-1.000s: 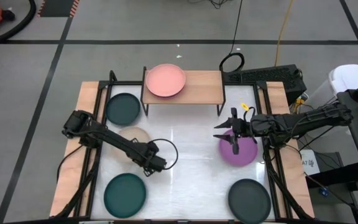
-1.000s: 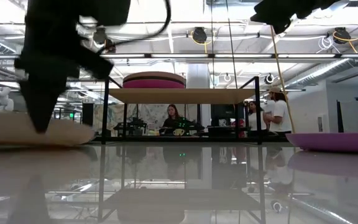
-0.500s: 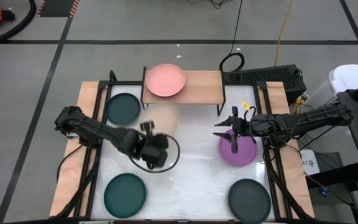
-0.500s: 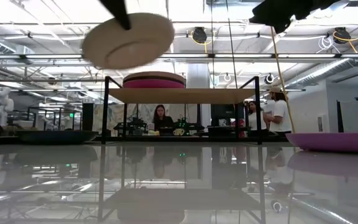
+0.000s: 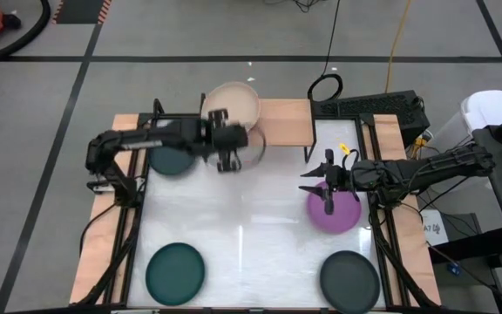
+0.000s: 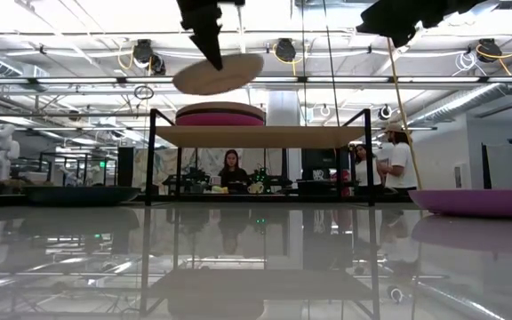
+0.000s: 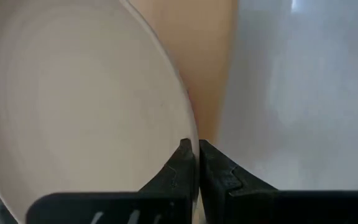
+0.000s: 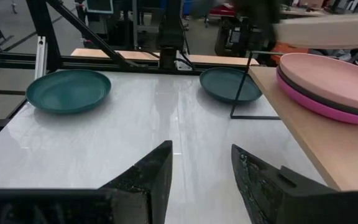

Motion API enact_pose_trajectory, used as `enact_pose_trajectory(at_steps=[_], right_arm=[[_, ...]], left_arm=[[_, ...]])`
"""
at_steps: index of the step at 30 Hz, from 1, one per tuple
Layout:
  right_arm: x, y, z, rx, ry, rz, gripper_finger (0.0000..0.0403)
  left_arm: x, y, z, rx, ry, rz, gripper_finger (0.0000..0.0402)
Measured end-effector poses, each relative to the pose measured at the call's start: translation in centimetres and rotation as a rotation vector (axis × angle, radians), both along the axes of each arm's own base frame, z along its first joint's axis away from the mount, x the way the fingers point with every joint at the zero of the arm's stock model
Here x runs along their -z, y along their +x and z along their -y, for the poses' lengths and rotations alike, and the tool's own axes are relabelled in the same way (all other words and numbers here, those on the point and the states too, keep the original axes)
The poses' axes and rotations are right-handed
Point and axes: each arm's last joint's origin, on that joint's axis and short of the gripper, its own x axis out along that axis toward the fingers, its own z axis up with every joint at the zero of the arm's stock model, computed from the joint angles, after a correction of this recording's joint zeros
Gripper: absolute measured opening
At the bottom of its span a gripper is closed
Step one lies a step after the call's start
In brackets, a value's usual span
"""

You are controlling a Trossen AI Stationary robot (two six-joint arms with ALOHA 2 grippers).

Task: Place and stack plates onto a shelf
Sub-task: Stack the gray plate on top of the light brown plate on the shelf

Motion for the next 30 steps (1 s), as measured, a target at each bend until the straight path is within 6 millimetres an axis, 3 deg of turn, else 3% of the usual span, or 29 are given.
enact_pose_trajectory(at_steps=[5, 10, 25, 30], right_arm=[[0.0, 0.0, 0.0, -0.002, -0.006, -0.001, 0.0148], [0.0, 0.0, 0.0, -0.003, -0.006, -0.001, 0.0148], [0.0, 0.0, 0.0, -0.003, -0.006, -0.001, 0.0148], [-0.7, 0.2, 0.0, -0.009, -0.018, 0.064, 0.0148]], left_arm=[[0.5, -0.1, -4.5, 0.009, -0.083, 0.017, 0.0009], [0.8, -0.4, -6.7, -0.016, -0.123, 0.027, 0.0013], [0.6, 0.1, -5.5, -0.007, -0.090, 0.047, 0.0199], [-2.1, -2.2, -4.3, -0.063, -0.028, 0.109, 0.0214]])
